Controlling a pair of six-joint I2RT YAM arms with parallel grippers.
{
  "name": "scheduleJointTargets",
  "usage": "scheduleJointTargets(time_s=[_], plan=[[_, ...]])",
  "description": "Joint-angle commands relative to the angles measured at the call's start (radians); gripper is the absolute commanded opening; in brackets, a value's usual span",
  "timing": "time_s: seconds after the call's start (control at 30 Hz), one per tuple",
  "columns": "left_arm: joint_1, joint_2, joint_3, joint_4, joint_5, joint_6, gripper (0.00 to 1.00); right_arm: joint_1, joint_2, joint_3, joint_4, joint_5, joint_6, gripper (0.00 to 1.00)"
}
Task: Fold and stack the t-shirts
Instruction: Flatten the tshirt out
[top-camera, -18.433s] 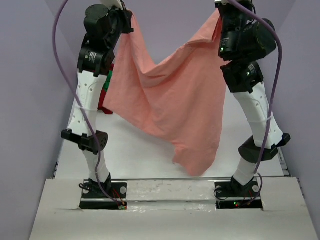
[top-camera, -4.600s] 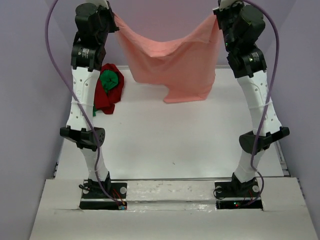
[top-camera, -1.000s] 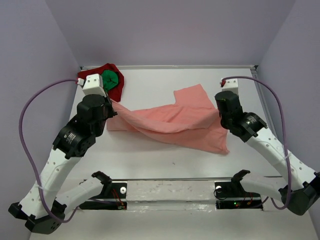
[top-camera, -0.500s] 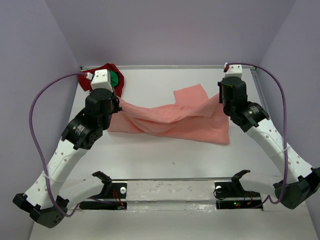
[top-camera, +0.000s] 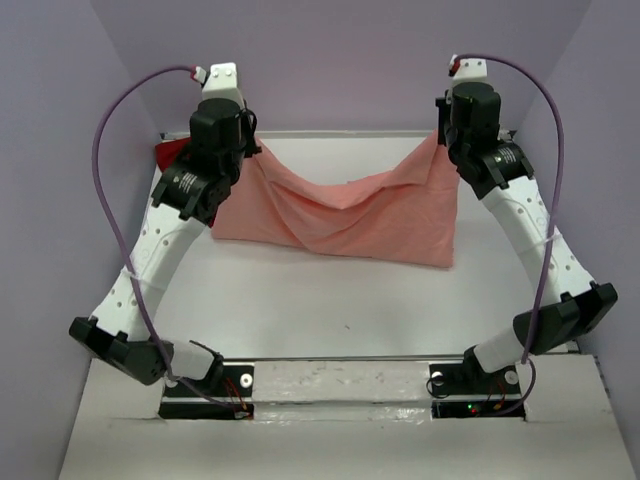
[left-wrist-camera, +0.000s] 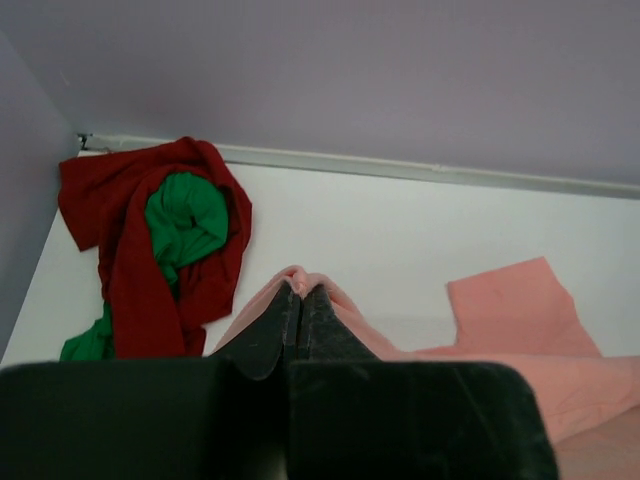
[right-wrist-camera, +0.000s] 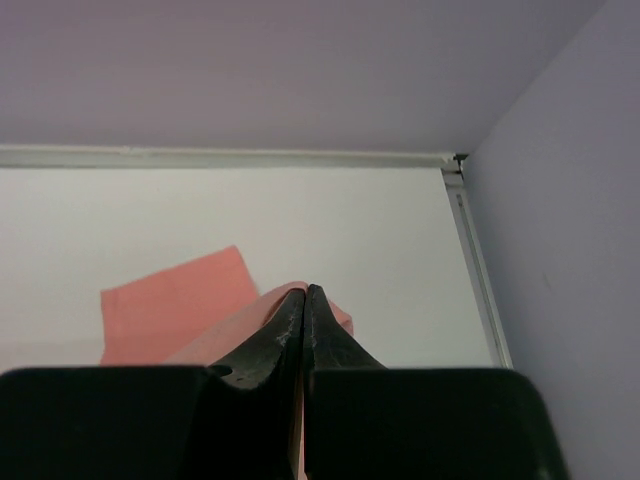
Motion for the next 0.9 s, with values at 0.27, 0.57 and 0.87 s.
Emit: scheduleJointTargets(time_s=[0.27, 0.57, 0.87], plan=[[0.246, 0.564, 0.763, -0.004, 0.255, 0.108, 0.0, -0.215, 0.343, 0.483, 0.089, -0.208, -0.148, 0.0], [0.36, 0.599, 0.856, 0.067, 0.406, 0.108, 0.0, -0.268, 0.38, 0.803, 0.023, -0.332, -0.147, 0.0], [0.332, 0.405, 0.839, 0.059, 0.409, 0.102, 0.0, -0.236, 0.203, 0.799, 0.003, -0.303, -0.17, 0.0]])
